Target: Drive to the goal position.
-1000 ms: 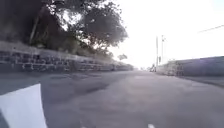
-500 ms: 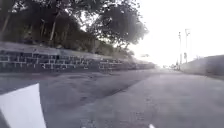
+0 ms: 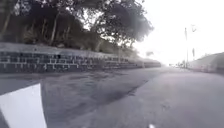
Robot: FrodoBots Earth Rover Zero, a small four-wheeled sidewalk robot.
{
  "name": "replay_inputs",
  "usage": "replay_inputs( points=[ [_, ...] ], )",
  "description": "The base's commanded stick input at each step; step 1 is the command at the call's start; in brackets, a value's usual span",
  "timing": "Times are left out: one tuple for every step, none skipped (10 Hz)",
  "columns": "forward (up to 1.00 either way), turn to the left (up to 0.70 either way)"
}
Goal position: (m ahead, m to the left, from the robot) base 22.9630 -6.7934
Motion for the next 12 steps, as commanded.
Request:
replay_inputs(
  points=[
    [0.7, -0.27],
    [0.7, 0.0],
    [0.7, 0.0],
    [0.7, 0.0],
    [0.7, 0.0],
    [0.7, 0.0],
    [0.7, 0.0],
    [0.7, 0.0],
    [0.7, 0.0],
    [0.7, 0.0],
    [0.7, 0.0],
    [0.7, 0.0]
  ],
)
